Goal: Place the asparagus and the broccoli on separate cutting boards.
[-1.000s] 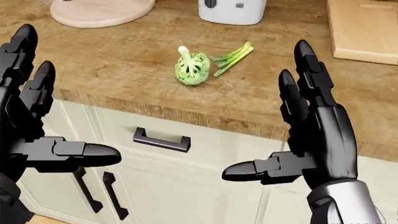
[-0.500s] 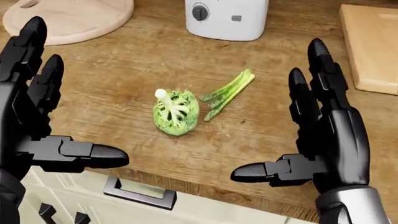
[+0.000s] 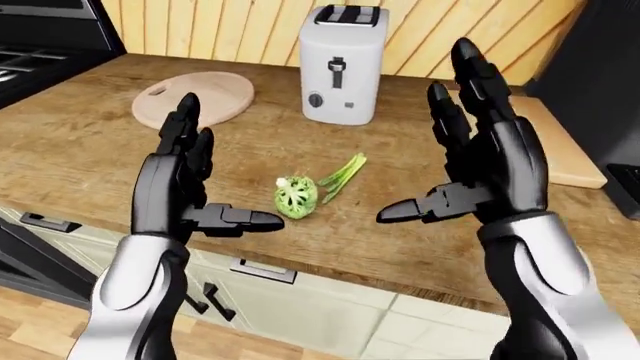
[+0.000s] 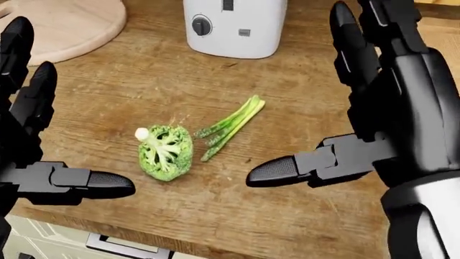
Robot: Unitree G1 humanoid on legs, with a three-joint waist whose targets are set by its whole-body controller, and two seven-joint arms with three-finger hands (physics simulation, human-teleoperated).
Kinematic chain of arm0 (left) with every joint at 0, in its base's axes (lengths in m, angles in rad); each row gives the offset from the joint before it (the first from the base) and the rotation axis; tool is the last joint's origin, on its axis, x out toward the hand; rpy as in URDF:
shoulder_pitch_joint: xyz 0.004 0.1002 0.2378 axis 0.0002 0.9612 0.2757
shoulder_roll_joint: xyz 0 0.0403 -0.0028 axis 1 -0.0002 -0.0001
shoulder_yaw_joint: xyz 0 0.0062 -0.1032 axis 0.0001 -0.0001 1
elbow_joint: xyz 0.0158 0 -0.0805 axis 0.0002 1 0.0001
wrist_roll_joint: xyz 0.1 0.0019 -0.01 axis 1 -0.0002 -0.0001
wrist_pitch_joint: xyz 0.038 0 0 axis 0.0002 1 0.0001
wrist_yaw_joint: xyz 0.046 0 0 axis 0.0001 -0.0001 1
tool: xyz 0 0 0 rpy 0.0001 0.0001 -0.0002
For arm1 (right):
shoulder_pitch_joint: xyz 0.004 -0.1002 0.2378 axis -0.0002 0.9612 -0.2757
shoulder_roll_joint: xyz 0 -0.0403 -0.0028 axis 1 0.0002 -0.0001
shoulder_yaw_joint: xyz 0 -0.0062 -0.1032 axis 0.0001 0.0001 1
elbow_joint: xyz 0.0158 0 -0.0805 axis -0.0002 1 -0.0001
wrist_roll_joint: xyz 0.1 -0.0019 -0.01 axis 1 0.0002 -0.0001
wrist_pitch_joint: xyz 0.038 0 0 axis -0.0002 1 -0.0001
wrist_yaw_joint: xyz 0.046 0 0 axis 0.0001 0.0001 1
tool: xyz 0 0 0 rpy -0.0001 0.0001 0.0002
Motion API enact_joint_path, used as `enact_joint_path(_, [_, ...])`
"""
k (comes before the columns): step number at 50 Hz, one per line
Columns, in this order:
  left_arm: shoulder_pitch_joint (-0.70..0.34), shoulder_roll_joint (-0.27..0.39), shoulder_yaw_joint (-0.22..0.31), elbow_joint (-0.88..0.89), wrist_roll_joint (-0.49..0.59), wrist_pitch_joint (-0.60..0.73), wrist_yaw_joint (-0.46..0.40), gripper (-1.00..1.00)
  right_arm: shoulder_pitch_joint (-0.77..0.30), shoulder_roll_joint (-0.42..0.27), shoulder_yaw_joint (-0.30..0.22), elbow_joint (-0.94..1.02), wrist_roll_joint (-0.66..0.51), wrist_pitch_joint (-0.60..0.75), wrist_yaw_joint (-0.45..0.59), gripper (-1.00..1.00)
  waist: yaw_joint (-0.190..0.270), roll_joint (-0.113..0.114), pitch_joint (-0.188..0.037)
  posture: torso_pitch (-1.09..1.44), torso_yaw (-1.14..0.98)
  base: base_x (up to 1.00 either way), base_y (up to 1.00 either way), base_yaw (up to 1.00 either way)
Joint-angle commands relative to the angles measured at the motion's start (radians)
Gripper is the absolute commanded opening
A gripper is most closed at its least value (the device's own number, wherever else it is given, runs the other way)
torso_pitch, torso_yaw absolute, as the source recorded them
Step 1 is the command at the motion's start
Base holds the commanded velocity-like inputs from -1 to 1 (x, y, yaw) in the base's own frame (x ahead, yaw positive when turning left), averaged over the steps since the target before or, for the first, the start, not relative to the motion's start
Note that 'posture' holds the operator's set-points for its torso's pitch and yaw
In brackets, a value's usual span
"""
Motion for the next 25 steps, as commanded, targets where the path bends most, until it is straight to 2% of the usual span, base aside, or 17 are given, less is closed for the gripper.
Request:
enact_joint_path(1, [-0.025, 0.011, 0.008, -0.028, -0.014, -0.012, -0.003, 1.0, -0.11, -0.023, 0.012, -0.02, -0.027, 0.151, -0.01, 1.0, 0.004, -0.001, -0.018, 0.0, 0.0, 0.0, 0.0, 0.0])
enact_joint_path(4, [-0.016, 0.012, 0.021, -0.032, -0.026, -0.018, -0.001, 1.0, -0.227, -0.054, 0.045, 0.031, -0.085, 0.256, 0.016, 1.0, 0.004, 0.0, -0.014, 0.0, 0.0, 0.0, 0.0, 0.0])
enact_joint_path(7, [-0.032, 0.017, 0.022, -0.066, -0.042, 0.031, 0.011, 1.0, -0.337, -0.047, 0.065, 0.056, -0.113, 0.344, 0.051, 1.0, 0.003, 0.001, -0.013, 0.0, 0.0, 0.0, 0.0, 0.0])
enact_joint_path(11, [-0.047, 0.024, 0.041, -0.109, -0.067, 0.082, 0.016, 1.0, -0.473, -0.151, 0.157, 0.096, -0.219, 0.442, 0.171, 1.0, 0.004, 0.002, -0.007, 0.0, 0.0, 0.0, 0.0, 0.0])
enact_joint_path(15, [-0.061, 0.032, 0.055, -0.132, -0.086, 0.113, 0.027, 1.0, -0.596, -0.267, 0.247, 0.127, -0.323, 0.561, 0.349, 1.0, 0.003, 0.005, 0.0, 0.0, 0.0, 0.0, 0.0, 0.0])
enact_joint_path(16, [-0.067, 0.035, 0.06, -0.134, -0.092, 0.12, 0.029, 1.0, -0.617, -0.278, 0.261, 0.137, -0.35, 0.566, 0.386, 1.0, 0.003, 0.005, 0.002, 0.0, 0.0, 0.0, 0.0, 0.0])
enact_joint_path(17, [-0.075, 0.038, 0.069, -0.139, -0.099, 0.13, 0.03, 1.0, -0.639, -0.324, 0.295, 0.146, -0.38, 0.568, 0.439, 1.0, 0.003, 0.006, 0.004, 0.0, 0.0, 0.0, 0.0, 0.0])
enact_joint_path(19, [-0.079, 0.04, 0.072, -0.135, -0.107, 0.128, 0.036, 1.0, -0.652, -0.362, 0.335, 0.146, -0.445, 0.544, 0.543, 1.0, 0.002, 0.007, 0.007, 0.0, 0.0, 0.0, 0.0, 0.0])
enact_joint_path(21, [-0.075, 0.037, 0.067, -0.137, -0.113, 0.124, 0.046, 1.0, -0.647, -0.427, 0.397, 0.161, -0.562, 0.464, 0.669, 1.0, 0.001, 0.008, 0.01, 0.0, 0.0, 0.0, 0.0, 0.0])
enact_joint_path(24, [-0.077, 0.04, 0.068, -0.136, -0.124, 0.125, 0.053, 1.0, -0.641, -0.405, 0.378, 0.238, -0.798, 0.311, 0.908, 1.0, -0.002, 0.011, 0.012, 0.0, 0.0, 0.0, 0.0, 0.0])
enact_joint_path(25, [-0.081, 0.041, 0.07, -0.136, -0.128, 0.128, 0.057, 1.0, -0.632, -0.373, 0.365, 0.261, -0.893, 0.257, 0.992, 1.0, -0.005, 0.012, 0.013, 0.0, 0.0, 0.0, 0.0, 0.0])
